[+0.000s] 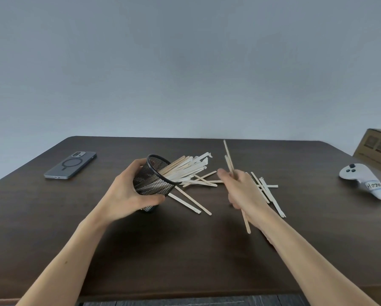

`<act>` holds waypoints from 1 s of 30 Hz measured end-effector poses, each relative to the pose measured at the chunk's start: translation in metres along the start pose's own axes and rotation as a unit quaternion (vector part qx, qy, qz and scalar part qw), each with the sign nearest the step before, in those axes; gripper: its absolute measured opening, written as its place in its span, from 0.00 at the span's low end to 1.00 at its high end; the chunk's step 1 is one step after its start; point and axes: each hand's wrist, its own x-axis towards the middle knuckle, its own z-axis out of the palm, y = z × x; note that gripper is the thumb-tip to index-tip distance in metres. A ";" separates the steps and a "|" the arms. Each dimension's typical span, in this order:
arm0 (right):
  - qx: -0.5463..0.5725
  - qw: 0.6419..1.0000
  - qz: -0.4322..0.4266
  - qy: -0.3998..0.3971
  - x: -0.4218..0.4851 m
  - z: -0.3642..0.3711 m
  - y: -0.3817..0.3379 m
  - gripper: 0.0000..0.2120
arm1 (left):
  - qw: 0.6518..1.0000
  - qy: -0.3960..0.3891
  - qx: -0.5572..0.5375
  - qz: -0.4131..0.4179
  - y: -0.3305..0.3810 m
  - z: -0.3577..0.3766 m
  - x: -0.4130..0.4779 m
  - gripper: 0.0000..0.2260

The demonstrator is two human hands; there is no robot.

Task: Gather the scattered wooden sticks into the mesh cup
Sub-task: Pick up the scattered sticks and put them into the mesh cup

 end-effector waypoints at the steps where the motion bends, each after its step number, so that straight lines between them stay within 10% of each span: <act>1: 0.023 0.999 -0.031 0.026 0.001 0.001 -0.001 0.18 | 1.000 0.000 0.001 0.000 0.000 0.000 0.000 0.38; 9: 0.192 0.962 -0.165 0.104 -0.010 0.015 -0.001 0.16 | 1.000 -0.001 0.002 0.000 0.000 0.000 0.000 0.39; 19: 0.321 0.940 -0.049 0.103 -0.006 0.016 -0.010 0.16 | 1.000 -0.008 0.006 0.001 0.001 -0.001 0.000 0.39; 30: 0.204 0.956 -0.077 0.198 0.005 -0.018 -0.058 0.20 | 1.000 -0.007 0.004 0.009 0.006 0.000 -0.002 0.38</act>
